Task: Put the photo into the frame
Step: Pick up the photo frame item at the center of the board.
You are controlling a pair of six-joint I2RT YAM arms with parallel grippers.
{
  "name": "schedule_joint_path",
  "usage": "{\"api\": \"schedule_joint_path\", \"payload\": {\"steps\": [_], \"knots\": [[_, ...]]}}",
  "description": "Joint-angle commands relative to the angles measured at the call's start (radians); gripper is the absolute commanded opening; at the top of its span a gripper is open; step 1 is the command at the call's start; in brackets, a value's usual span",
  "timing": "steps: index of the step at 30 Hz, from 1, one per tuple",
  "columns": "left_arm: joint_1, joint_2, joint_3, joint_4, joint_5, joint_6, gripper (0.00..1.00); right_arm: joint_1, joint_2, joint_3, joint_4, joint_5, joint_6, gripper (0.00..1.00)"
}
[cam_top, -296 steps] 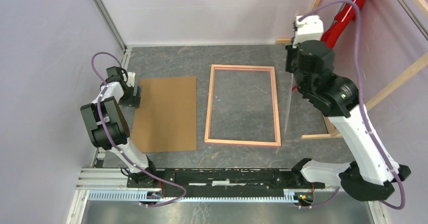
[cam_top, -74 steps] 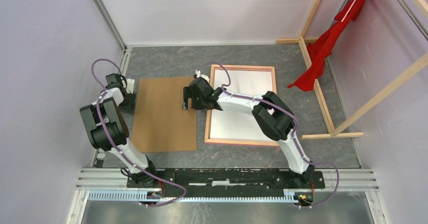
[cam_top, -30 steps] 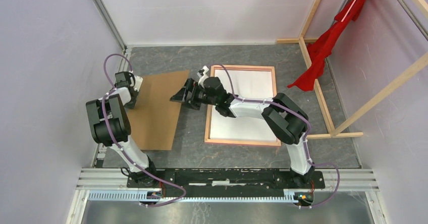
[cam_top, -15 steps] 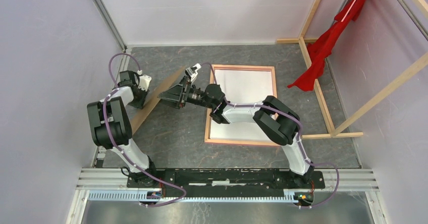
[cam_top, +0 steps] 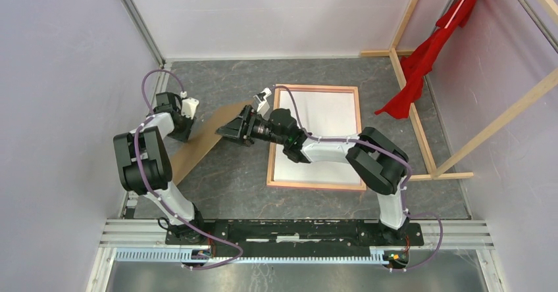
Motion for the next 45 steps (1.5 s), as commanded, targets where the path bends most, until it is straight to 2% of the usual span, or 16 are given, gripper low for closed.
{"api": "schedule_joint_path", "payload": {"steps": [1, 10, 13, 16, 19, 21, 23, 25, 28, 31, 37, 42, 45], "knots": [[-0.022, 0.04, -0.051, -0.194, 0.111, -0.068, 0.45, -0.002, -0.053, 0.03, -0.159, 0.065, -0.077, 0.77], [-0.033, 0.05, 0.137, -0.239, 0.114, -0.137, 0.63, -0.004, -0.057, 0.141, -0.47, 0.177, -0.086, 0.58], [-0.042, 0.06, 0.175, -0.239, 0.096, -0.16, 0.65, -0.003, -0.046, 0.213, -0.552, 0.2, -0.095, 0.58], [-0.047, 0.066, 0.181, -0.235, 0.091, -0.171, 0.66, 0.001, -0.036, 0.286, -0.71, 0.239, -0.084, 0.57], [-0.049, 0.063, 0.17, -0.222, 0.083, -0.175, 0.66, 0.004, -0.039, 0.303, -0.786, 0.272, -0.074, 0.56], [-0.049, 0.062, 0.17, -0.222, 0.085, -0.175, 0.67, 0.004, -0.049, 0.304, -0.801, 0.306, -0.073, 0.46], [-0.049, 0.058, 0.177, -0.227, 0.087, -0.175, 0.69, 0.001, -0.046, 0.326, -0.816, 0.327, -0.074, 0.27], [-0.049, 0.057, 0.207, -0.256, 0.096, -0.176, 0.77, -0.005, -0.028, 0.377, -0.856, 0.36, -0.081, 0.11], [-0.049, 0.024, 0.298, -0.325, 0.126, -0.167, 0.91, -0.049, 0.041, 0.554, -0.943, 0.346, -0.084, 0.0], [-0.049, -0.028, 0.363, -0.371, 0.177, -0.133, 1.0, -0.099, 0.063, 0.644, -0.958, 0.34, -0.082, 0.0], [-0.047, -0.223, 0.406, -0.385, 0.427, 0.048, 1.0, -0.225, 0.071, 0.735, -0.977, 0.294, -0.079, 0.0], [-0.047, -0.421, 0.358, -0.392, 0.618, 0.263, 1.0, -0.309, 0.016, 0.637, -0.927, 0.24, -0.026, 0.0], [-0.047, -0.522, 0.31, -0.492, 0.668, 0.471, 1.0, -0.341, -0.021, 0.563, -0.867, 0.204, 0.038, 0.0]]}}
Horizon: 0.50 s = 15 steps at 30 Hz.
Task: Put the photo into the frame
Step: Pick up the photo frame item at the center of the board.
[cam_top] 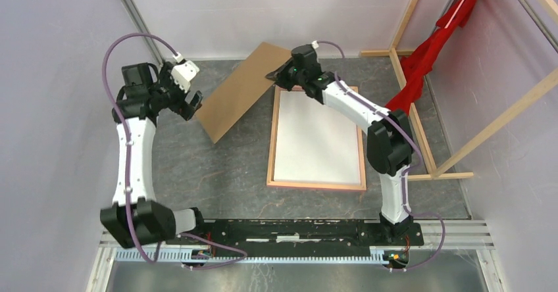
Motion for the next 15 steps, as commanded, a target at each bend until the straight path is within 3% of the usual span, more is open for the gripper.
{"api": "schedule_joint_path", "payload": {"steps": [1, 4, 6, 11, 15], "knots": [[-0.003, -0.145, -0.072, -0.168, 0.166, 0.369, 1.0, -0.025, -0.104, -0.067, 0.148, -0.095, 0.117, 0.0], [0.0, -0.225, -0.163, -0.278, 0.092, 0.596, 1.0, -0.047, -0.092, -0.015, 0.141, -0.138, 0.161, 0.0], [0.012, -0.272, -0.223, -0.299, 0.049, 0.667, 1.0, -0.06, -0.089, 0.013, 0.137, -0.163, 0.182, 0.0], [0.026, -0.405, -0.353, -0.225, 0.062, 0.697, 1.0, -0.085, -0.107, -0.015, 0.165, -0.258, 0.227, 0.0], [0.027, -0.449, -0.373, -0.194, 0.125, 0.71, 1.0, -0.106, -0.193, -0.204, 0.319, -0.311, 0.301, 0.0]]}}
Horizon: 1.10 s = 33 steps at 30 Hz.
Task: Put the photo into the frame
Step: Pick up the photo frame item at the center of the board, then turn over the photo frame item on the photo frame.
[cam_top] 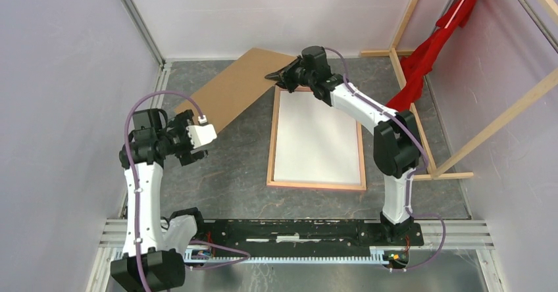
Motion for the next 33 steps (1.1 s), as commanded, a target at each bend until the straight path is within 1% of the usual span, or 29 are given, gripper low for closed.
{"api": "schedule_joint_path", "payload": {"steps": [1, 5, 8, 12, 15, 16, 18, 21, 23, 24, 26, 27, 29, 31, 33], "knots": [[0.004, -0.059, 0.002, 0.059, 0.088, 0.089, 1.0, -0.028, -0.172, -0.145, 0.271, -0.11, 0.132, 0.0], [0.004, -0.082, 0.007, 0.129, 0.141, 0.049, 1.0, -0.035, -0.191, -0.18, 0.298, -0.158, 0.143, 0.0], [0.003, -0.111, -0.01, 0.205, 0.171, 0.003, 0.99, -0.032, -0.198, -0.175, 0.297, -0.168, 0.144, 0.0], [0.003, -0.159, -0.055, 0.211, 0.212, 0.069, 0.97, -0.015, -0.204, -0.173, 0.306, -0.16, 0.164, 0.0], [0.002, -0.174, -0.08, 0.23, 0.224, 0.085, 0.93, 0.009, -0.192, -0.156, 0.322, -0.163, 0.179, 0.0], [0.002, -0.172, -0.081, 0.238, 0.222, 0.085, 0.89, 0.016, -0.184, -0.148, 0.321, -0.165, 0.182, 0.0], [0.003, -0.165, -0.073, 0.246, 0.212, 0.089, 0.77, 0.031, -0.177, -0.141, 0.327, -0.163, 0.185, 0.0], [0.003, -0.145, -0.045, 0.246, 0.19, 0.097, 0.49, 0.044, -0.159, -0.113, 0.294, -0.166, 0.163, 0.0], [0.003, -0.13, -0.025, 0.246, 0.182, 0.09, 0.3, 0.047, -0.15, -0.105, 0.286, -0.174, 0.146, 0.03], [0.002, -0.126, -0.017, 0.247, 0.183, 0.087, 0.19, 0.047, -0.147, -0.102, 0.283, -0.18, 0.132, 0.05], [0.002, -0.121, -0.007, 0.246, 0.185, 0.095, 0.06, 0.047, -0.14, -0.096, 0.265, -0.2, 0.089, 0.12], [0.002, -0.123, -0.005, 0.249, 0.186, 0.101, 0.03, 0.045, -0.134, -0.09, 0.253, -0.215, 0.053, 0.17], [0.002, -0.134, -0.014, 0.295, 0.187, 0.079, 0.02, 0.036, -0.125, -0.086, 0.243, -0.258, -0.019, 0.34], [0.003, -0.162, -0.048, 0.415, 0.18, 0.02, 0.02, 0.032, -0.124, -0.092, 0.238, -0.307, -0.114, 0.54], [0.002, -0.188, -0.079, 0.511, 0.167, -0.013, 0.02, 0.018, -0.117, -0.072, 0.189, -0.369, -0.236, 0.71]]}}
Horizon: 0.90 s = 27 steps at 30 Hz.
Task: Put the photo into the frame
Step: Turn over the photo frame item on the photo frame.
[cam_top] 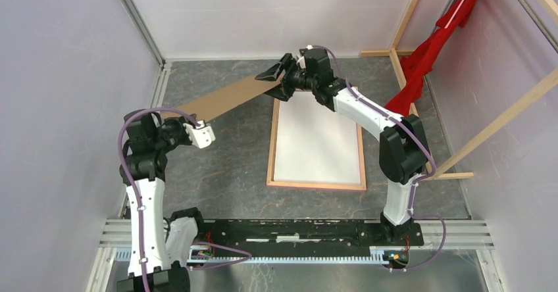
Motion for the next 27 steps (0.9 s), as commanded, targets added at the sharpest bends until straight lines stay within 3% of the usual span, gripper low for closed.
{"api": "schedule_joint_path", "payload": {"steps": [1, 4, 9, 12, 14, 19, 27], "knots": [[-0.003, -0.057, -0.047, 0.259, 0.009, -0.09, 0.02, -0.011, -0.007, 0.096, 0.018, -0.194, -0.29, 0.77], [-0.004, -0.057, -0.04, 0.313, -0.015, -0.096, 0.02, -0.029, -0.011, 0.169, -0.139, -0.264, -0.536, 0.98], [-0.003, 0.053, 0.145, 0.192, -0.023, -0.116, 0.02, -0.03, -0.075, 0.297, -0.394, -0.314, -1.096, 0.98], [-0.002, 0.128, 0.296, 0.004, -0.011, -0.044, 0.02, -0.026, -0.202, 0.245, -0.499, -0.221, -1.429, 0.98], [-0.002, 0.168, 0.364, -0.114, 0.008, 0.038, 0.02, -0.006, -0.322, 0.141, -0.453, -0.158, -1.587, 0.98], [-0.004, 0.225, 0.46, -0.386, 0.029, 0.259, 0.02, 0.069, -0.505, -0.059, -0.276, -0.057, -1.854, 0.98], [-0.007, 0.214, 0.471, -0.457, 0.014, 0.319, 0.02, 0.301, -0.364, 0.128, -0.495, -0.013, -2.198, 0.94]]}}
